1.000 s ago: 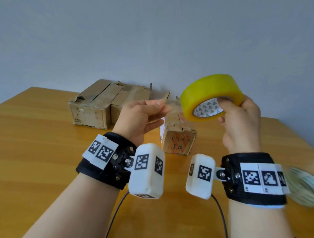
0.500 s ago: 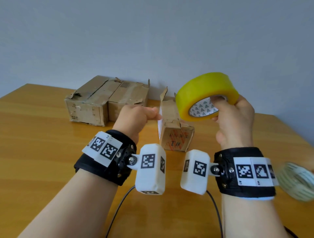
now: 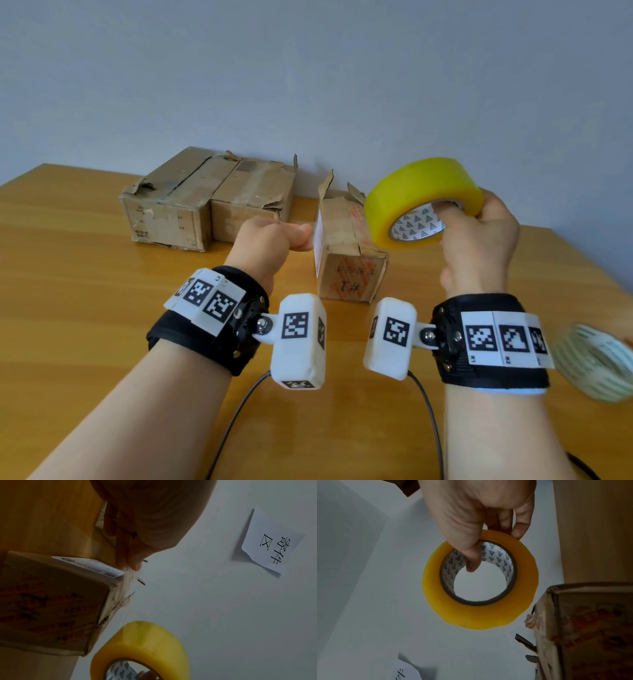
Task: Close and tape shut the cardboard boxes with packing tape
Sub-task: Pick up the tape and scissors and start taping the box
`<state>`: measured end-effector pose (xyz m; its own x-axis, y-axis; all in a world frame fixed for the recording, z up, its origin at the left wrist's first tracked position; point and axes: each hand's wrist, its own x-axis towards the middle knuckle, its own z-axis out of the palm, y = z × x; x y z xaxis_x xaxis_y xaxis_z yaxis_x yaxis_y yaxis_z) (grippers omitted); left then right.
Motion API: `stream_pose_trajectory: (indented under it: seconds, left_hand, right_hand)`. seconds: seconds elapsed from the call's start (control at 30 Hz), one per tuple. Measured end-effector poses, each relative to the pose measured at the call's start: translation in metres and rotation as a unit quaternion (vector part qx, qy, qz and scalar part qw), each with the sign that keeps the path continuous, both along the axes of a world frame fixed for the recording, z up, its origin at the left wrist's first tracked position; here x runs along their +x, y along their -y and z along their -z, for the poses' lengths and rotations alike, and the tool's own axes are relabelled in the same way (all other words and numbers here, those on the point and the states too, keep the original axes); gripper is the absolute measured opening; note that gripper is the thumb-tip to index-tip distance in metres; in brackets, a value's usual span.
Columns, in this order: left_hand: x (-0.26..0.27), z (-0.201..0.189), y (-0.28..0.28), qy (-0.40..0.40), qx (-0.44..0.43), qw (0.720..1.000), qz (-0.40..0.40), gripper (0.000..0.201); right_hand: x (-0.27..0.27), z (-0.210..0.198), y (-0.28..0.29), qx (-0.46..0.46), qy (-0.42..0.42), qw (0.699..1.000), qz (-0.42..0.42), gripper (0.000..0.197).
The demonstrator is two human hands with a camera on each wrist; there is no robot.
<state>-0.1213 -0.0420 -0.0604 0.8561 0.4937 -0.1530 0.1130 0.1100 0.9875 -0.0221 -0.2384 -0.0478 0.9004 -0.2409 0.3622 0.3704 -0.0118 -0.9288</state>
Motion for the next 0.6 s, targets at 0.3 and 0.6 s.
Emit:
stream_pose_trajectory:
  seconds: [0.3, 0.6]
  left_hand:
    - [0.002, 0.007, 0.003, -0.013, 0.003, 1.000, 0.023, 0.023]
    - [0.004, 0.013, 0.002, -0.032, 0.000, 0.999, 0.029, 0.021]
  right_hand:
    - [0.004, 0.002, 0.006, -0.015, 0.007, 1.000, 0.002, 0.022]
    - [0.004, 0.004, 0.007, -0.019, 0.003, 1.000, 0.002, 0.024]
